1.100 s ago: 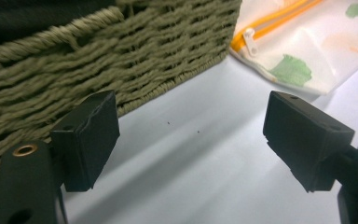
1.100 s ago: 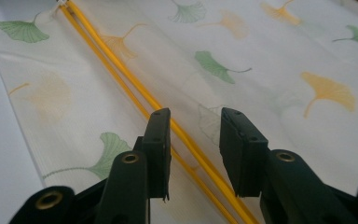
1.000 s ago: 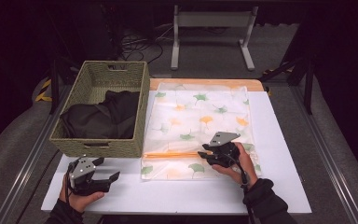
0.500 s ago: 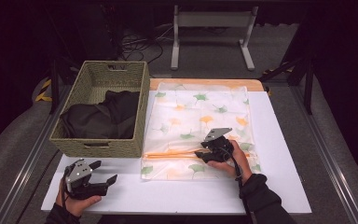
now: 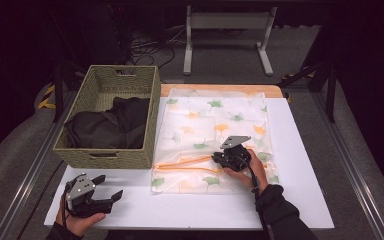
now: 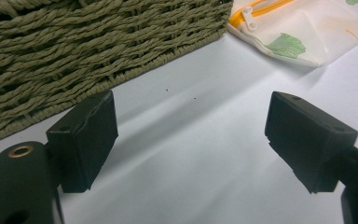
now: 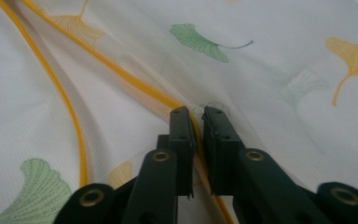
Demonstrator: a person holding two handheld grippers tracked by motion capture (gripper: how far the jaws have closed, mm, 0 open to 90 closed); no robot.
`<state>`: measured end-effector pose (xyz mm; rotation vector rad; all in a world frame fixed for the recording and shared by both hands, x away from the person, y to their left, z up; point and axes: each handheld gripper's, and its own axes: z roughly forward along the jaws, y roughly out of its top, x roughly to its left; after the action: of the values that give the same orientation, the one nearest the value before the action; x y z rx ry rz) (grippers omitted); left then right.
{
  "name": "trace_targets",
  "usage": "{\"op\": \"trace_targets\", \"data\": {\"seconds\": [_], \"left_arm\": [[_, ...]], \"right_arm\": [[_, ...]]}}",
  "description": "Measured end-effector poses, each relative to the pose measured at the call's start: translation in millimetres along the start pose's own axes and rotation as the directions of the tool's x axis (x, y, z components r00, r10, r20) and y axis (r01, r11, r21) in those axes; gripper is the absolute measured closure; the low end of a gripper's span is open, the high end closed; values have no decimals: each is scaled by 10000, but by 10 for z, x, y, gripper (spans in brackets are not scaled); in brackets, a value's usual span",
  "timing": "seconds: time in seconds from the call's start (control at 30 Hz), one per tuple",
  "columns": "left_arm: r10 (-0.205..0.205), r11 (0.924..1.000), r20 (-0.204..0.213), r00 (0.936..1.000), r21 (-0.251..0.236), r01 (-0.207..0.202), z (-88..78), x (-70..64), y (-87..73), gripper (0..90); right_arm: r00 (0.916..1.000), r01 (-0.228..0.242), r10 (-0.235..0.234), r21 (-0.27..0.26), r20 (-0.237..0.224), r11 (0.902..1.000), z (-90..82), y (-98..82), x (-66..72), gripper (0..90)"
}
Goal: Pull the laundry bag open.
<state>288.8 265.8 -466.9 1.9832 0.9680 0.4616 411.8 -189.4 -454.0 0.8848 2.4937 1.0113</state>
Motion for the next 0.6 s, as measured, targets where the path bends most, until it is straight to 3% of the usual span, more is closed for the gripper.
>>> {"op": "trace_targets", "data": {"seconds": [0.07,0.33,0.5,0.6], "left_arm": [[54,10000,-42,10000,8,-54,-3,-4,-2,176],[170,9999,7,9999,1,-170,-29,-9,-13,177],[463,9989,-300,9985,-73,-465,-81,10,18,173],[504,9979,-434,9978,-389,-521,-145,57,99,162]], "right_arm": [[9999,94,-94,50,82,9999,-1,7,15,886],[9981,438,-435,-50,445,9990,-41,56,45,895],[9964,628,-592,-578,610,9964,-176,139,75,895],[9955,663,-587,-1053,737,9922,-298,200,98,895]]}}
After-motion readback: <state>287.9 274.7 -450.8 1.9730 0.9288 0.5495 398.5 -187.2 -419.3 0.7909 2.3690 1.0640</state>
